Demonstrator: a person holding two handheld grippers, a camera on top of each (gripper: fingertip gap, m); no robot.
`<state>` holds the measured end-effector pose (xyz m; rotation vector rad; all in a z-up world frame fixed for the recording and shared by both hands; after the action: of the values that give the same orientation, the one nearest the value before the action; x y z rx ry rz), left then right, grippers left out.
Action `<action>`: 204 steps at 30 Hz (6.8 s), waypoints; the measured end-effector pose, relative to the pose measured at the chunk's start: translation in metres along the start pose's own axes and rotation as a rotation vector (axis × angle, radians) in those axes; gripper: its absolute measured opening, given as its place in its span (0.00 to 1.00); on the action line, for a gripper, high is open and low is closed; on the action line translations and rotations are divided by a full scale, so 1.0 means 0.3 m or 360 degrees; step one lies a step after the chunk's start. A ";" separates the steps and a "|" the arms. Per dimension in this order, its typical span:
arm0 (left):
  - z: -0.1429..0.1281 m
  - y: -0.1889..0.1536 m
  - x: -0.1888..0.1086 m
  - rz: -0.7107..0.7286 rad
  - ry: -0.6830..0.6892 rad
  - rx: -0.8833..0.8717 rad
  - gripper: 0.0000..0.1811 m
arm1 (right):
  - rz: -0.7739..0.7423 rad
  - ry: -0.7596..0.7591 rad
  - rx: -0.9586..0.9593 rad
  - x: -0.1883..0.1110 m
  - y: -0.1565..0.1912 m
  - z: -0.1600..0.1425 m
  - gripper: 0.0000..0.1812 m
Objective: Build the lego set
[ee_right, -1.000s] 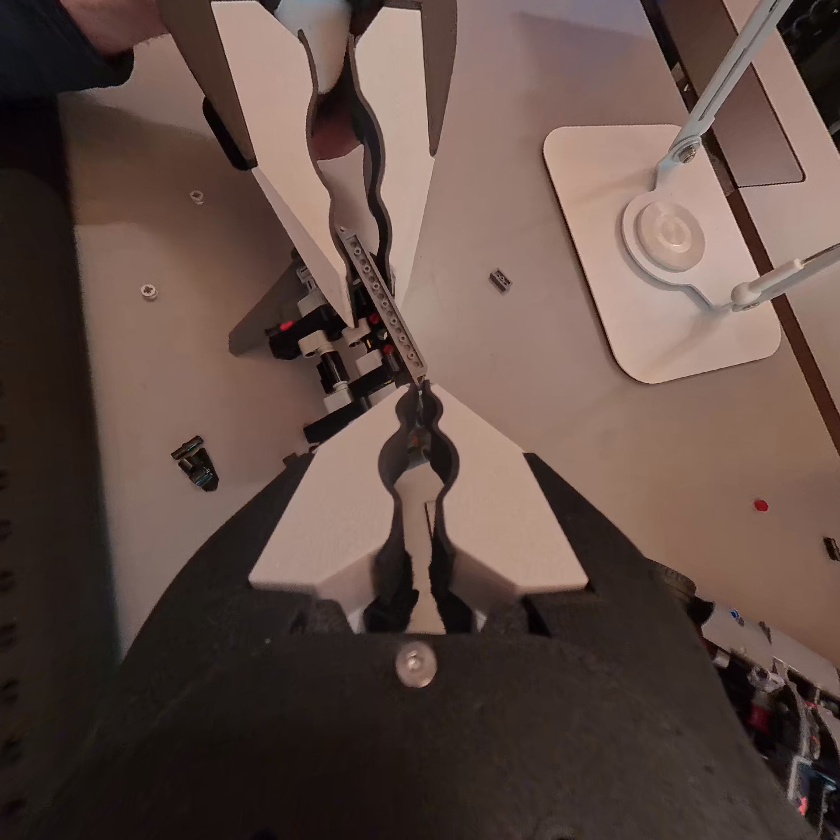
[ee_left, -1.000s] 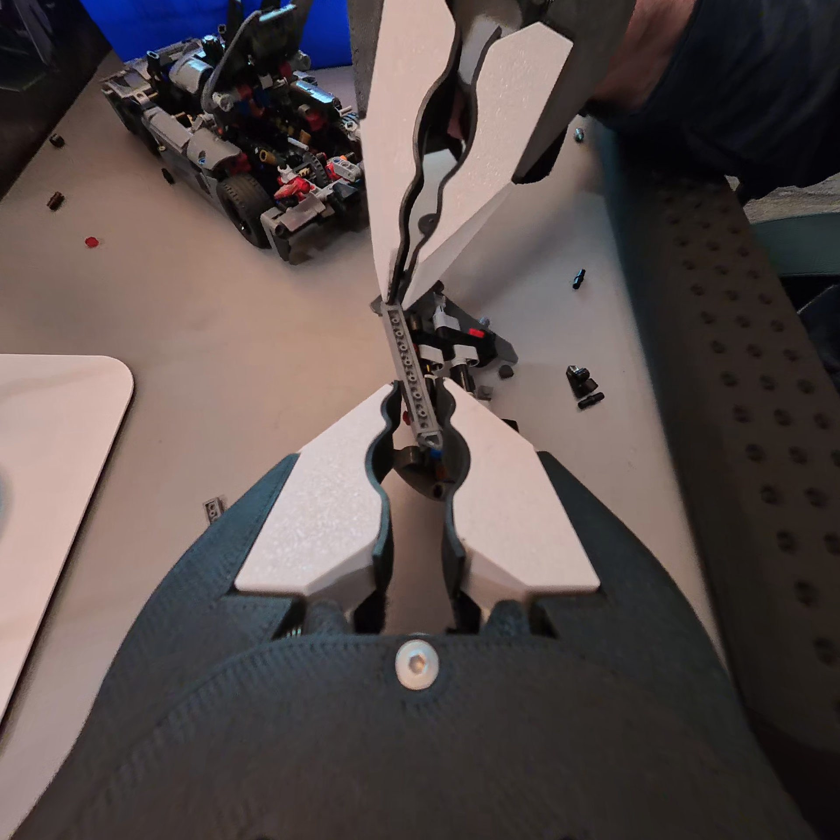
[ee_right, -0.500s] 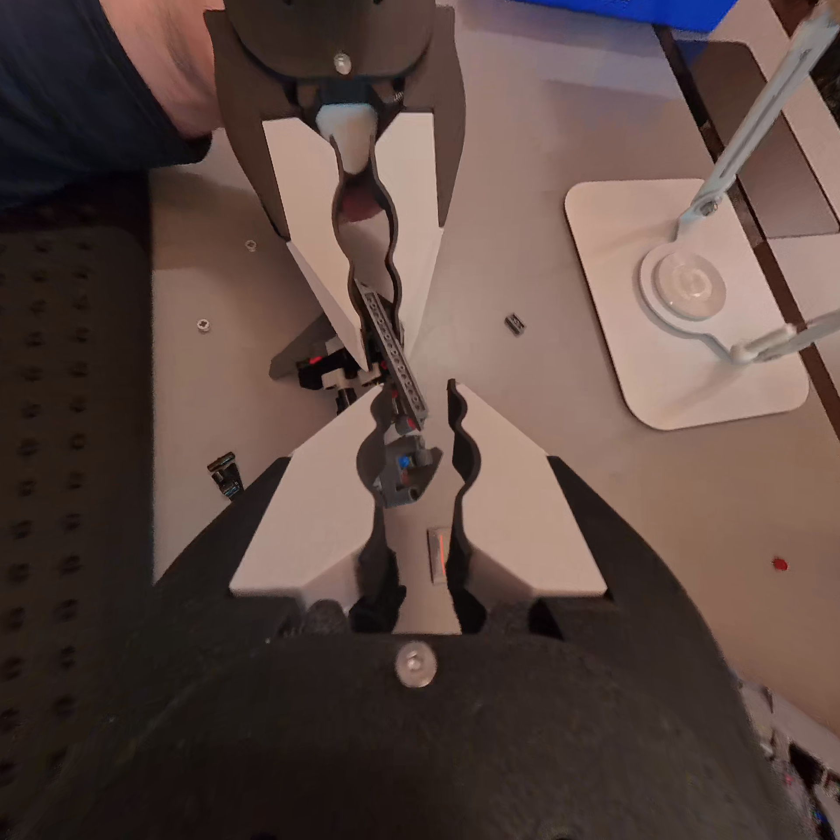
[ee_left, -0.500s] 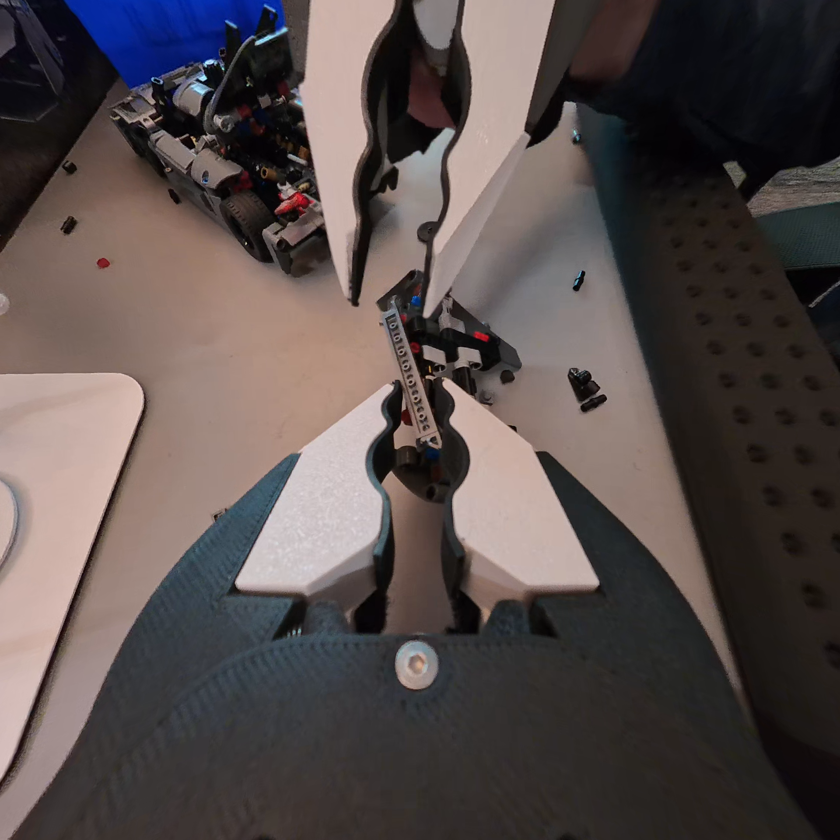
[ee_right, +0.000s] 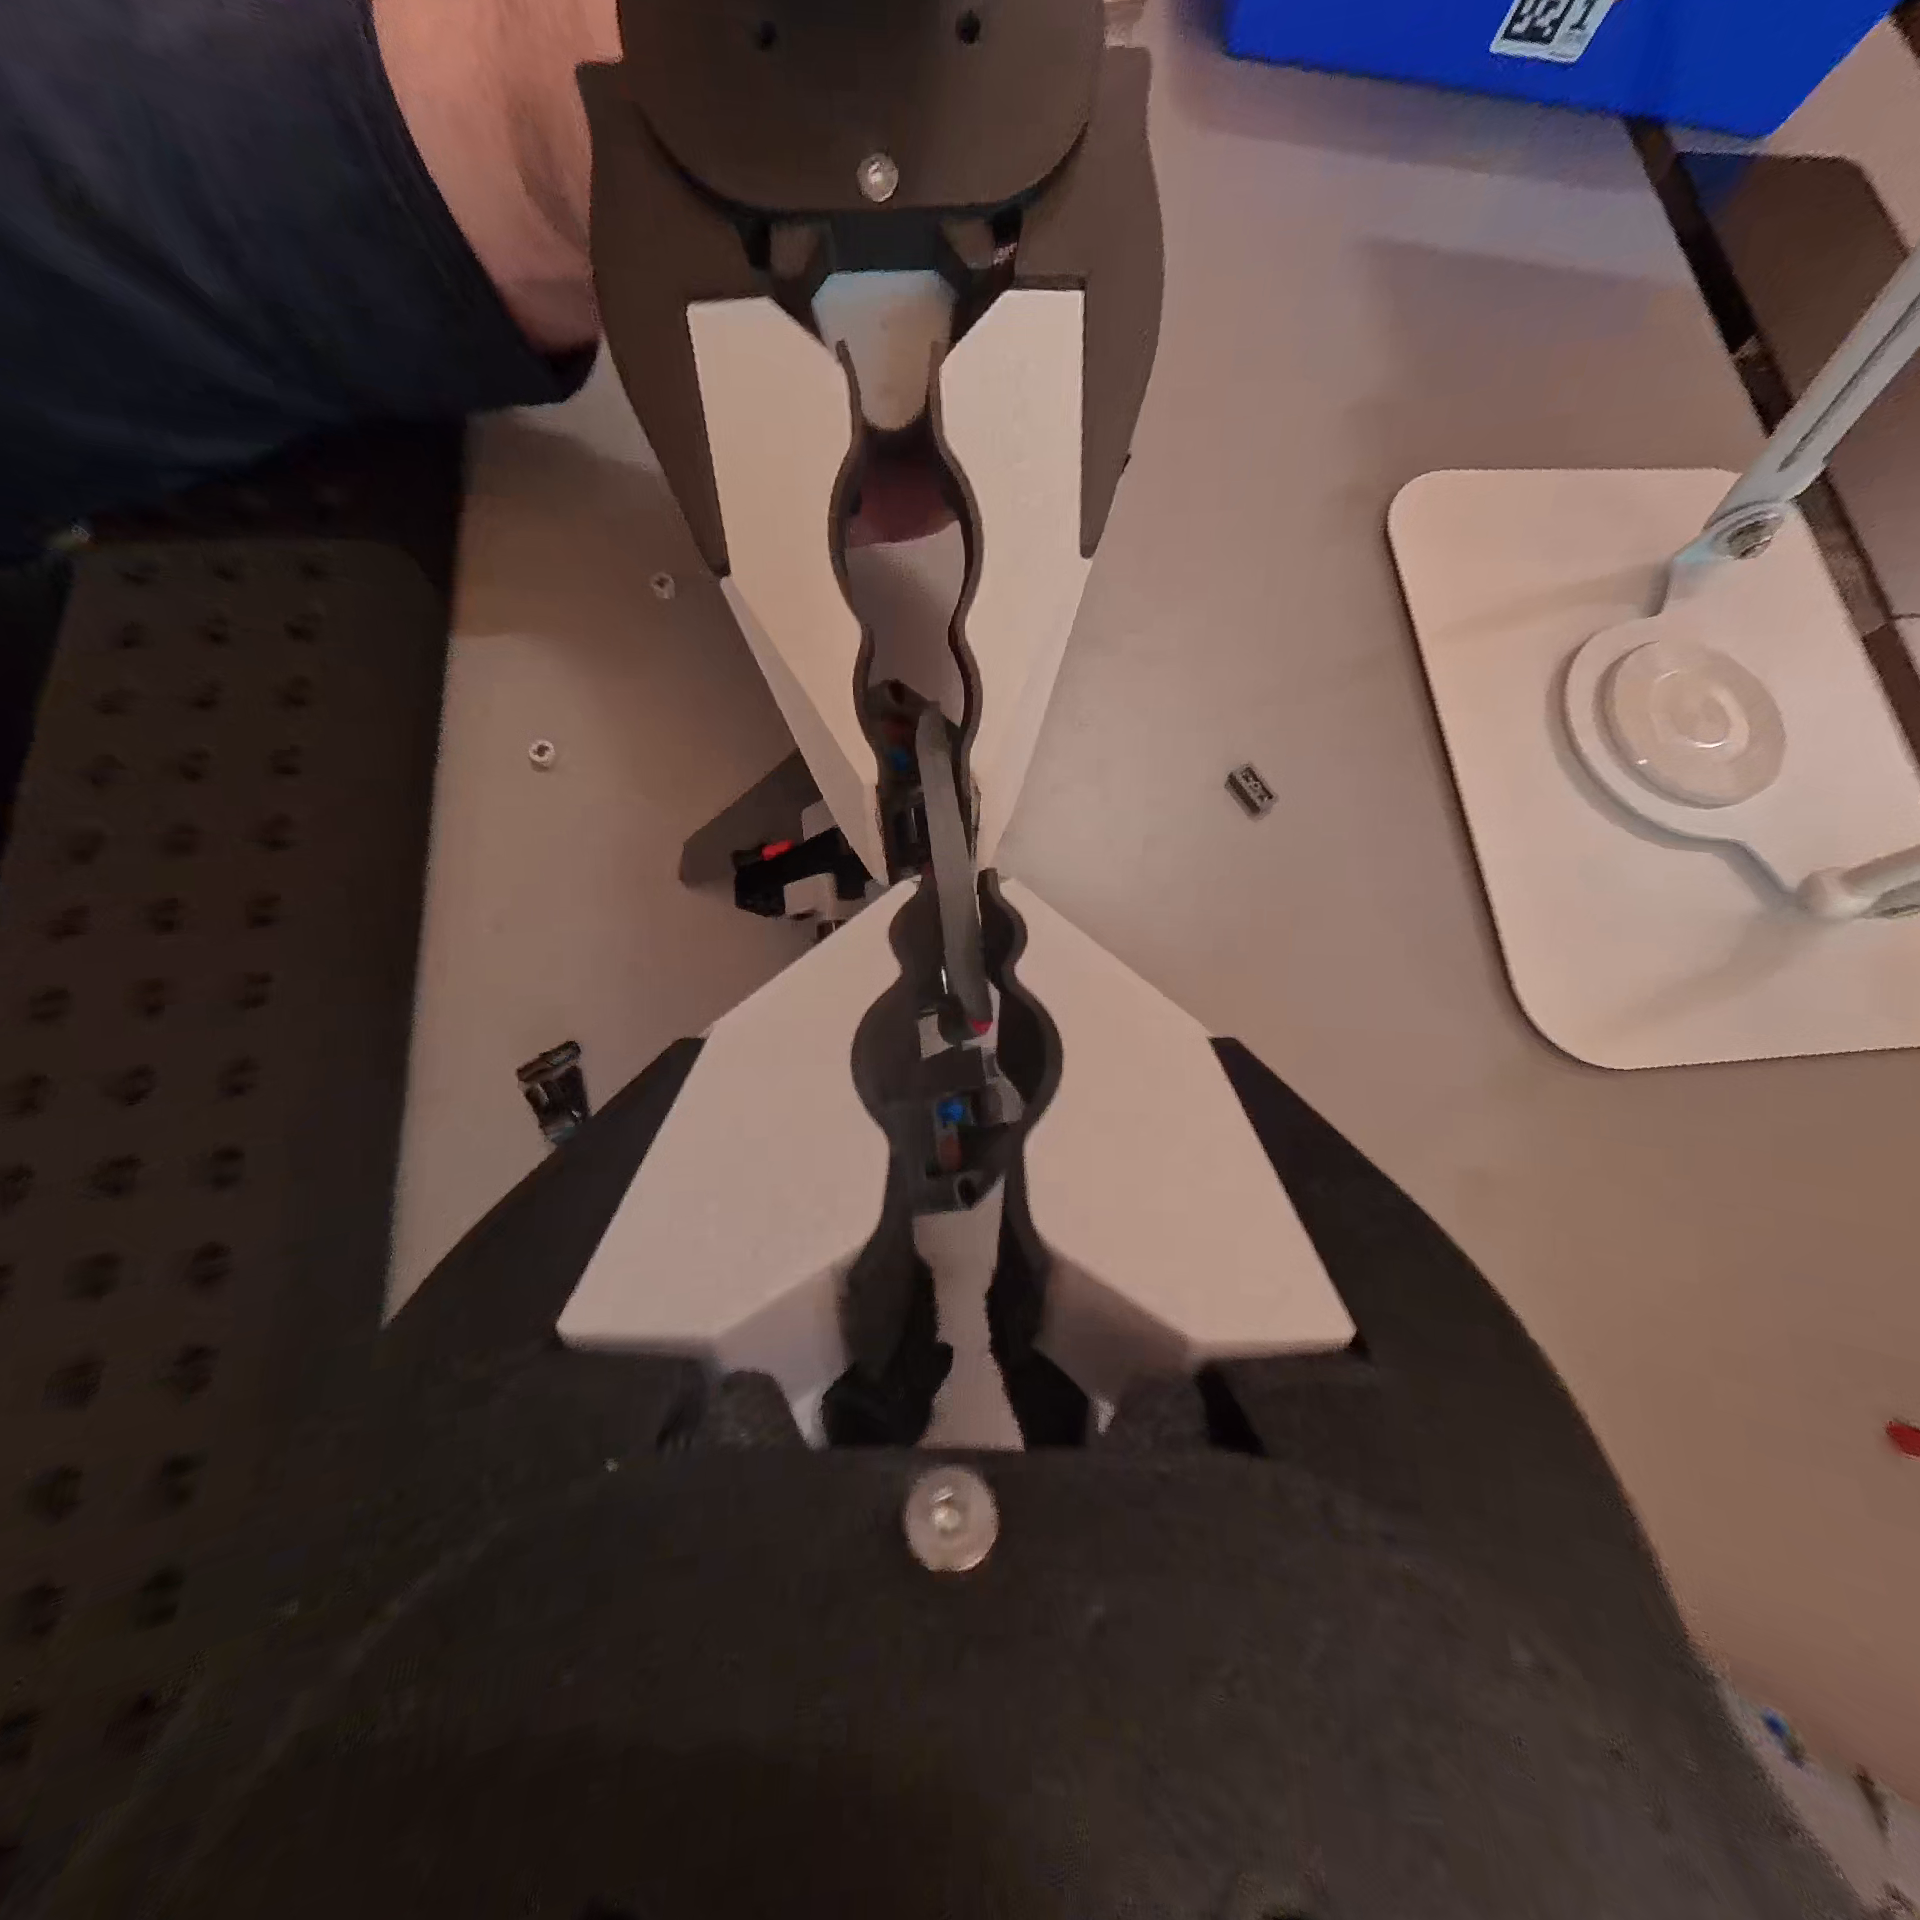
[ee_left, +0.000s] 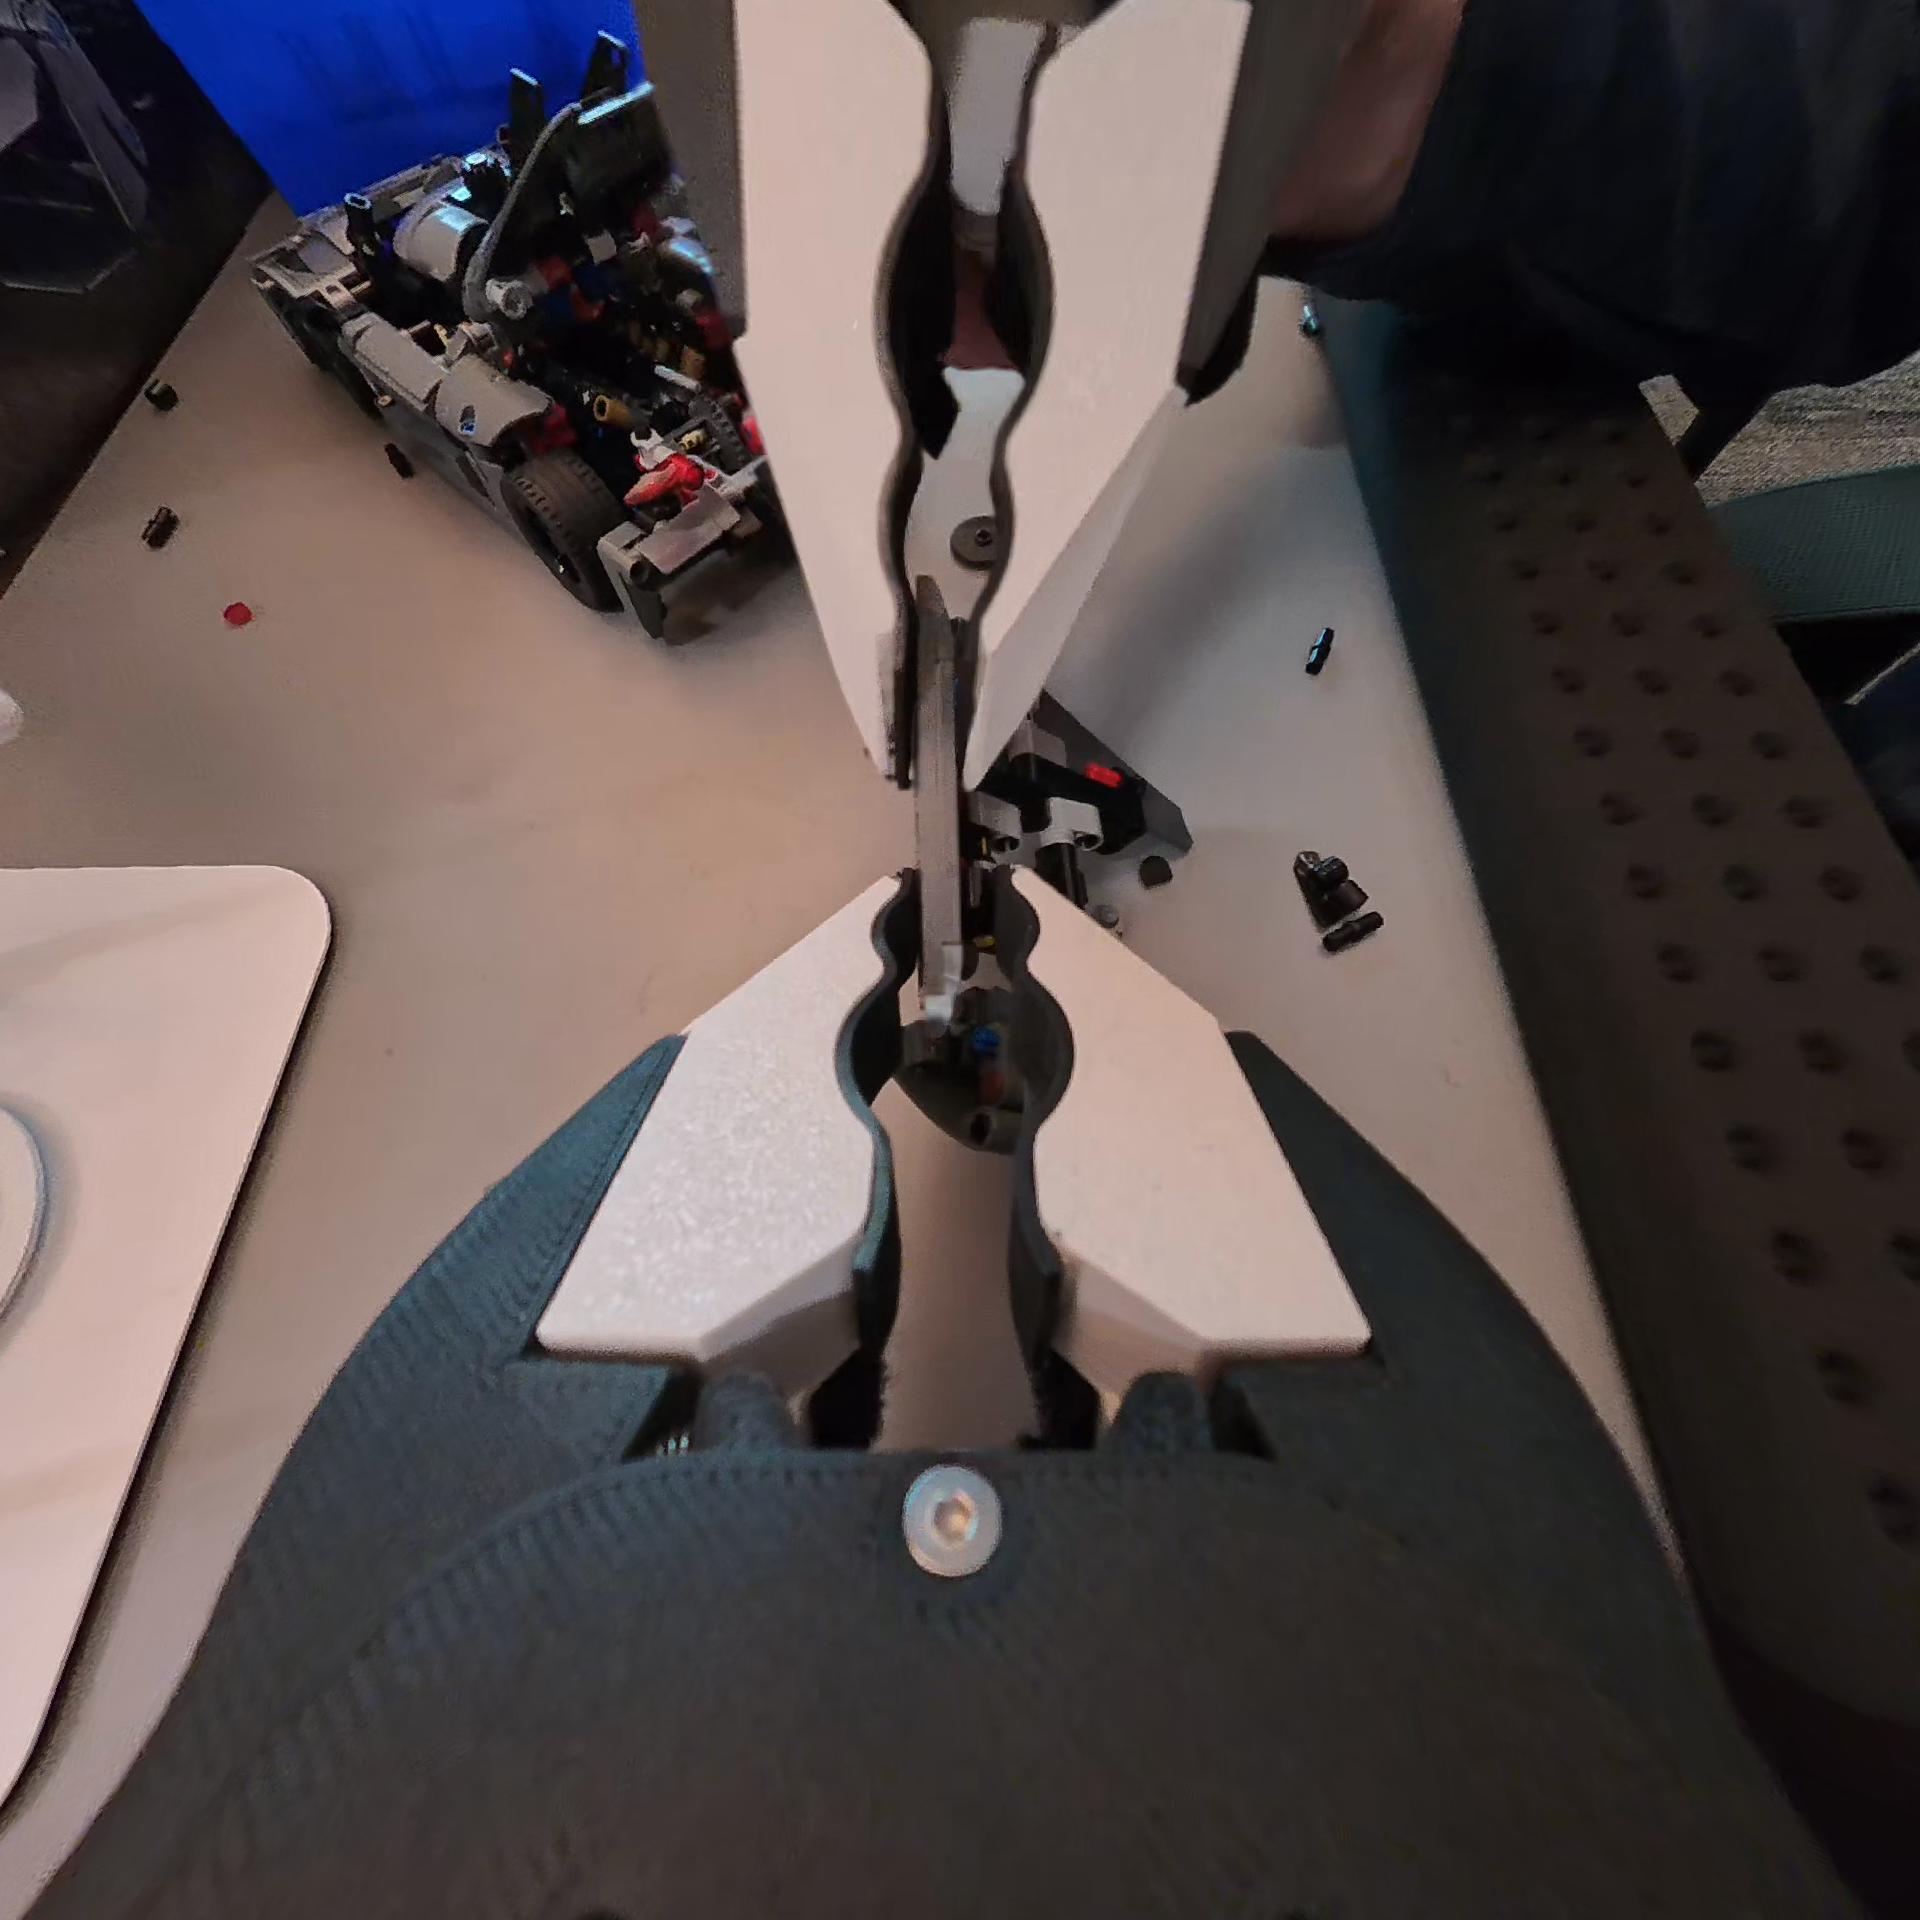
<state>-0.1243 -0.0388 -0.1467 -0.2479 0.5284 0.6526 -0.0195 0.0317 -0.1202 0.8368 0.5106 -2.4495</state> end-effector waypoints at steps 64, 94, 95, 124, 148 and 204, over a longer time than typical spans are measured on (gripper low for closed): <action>0.038 -0.065 0.036 -0.0075 0.0031 0.0144 0.05 | 0.0868 0.0116 0.0717 -0.032 -0.049 -0.055 0.02; 0.026 -0.056 0.048 -0.0115 0.0036 0.0094 0.04 | 0.0776 0.0090 0.0651 -0.022 -0.042 -0.073 0.05; 0.026 -0.056 0.049 -0.0120 0.0032 0.0089 0.04 | 0.0771 0.0093 0.0643 -0.021 -0.041 -0.074 0.05; 0.003 -0.009 0.046 -0.0115 -0.0011 -0.0082 0.10 | 0.0793 0.0134 0.0663 0.038 -0.035 -0.117 0.02; 0.042 -0.007 0.073 -0.0196 -0.0090 -0.0238 0.03 | 0.0743 0.0141 0.0600 0.041 -0.029 -0.102 0.00; 0.068 0.131 -0.007 0.0037 -0.0611 -0.0846 0.02 | 0.0123 -0.0044 0.0536 0.023 -0.113 -0.064 0.03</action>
<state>-0.1426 -0.0018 -0.1306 -0.6015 -0.0206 0.8338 -0.0345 0.0662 -0.1326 0.9324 0.0513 -2.5070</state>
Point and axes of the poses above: each gripper's, where its closed fingertips meet, x out along the fingers, z out of its top, y = z × x across the jaws, the point moved 8 cm from there along -x, back along the fingers, and after that the axes turned 7 degrees about -x, right-handed, at the moved point
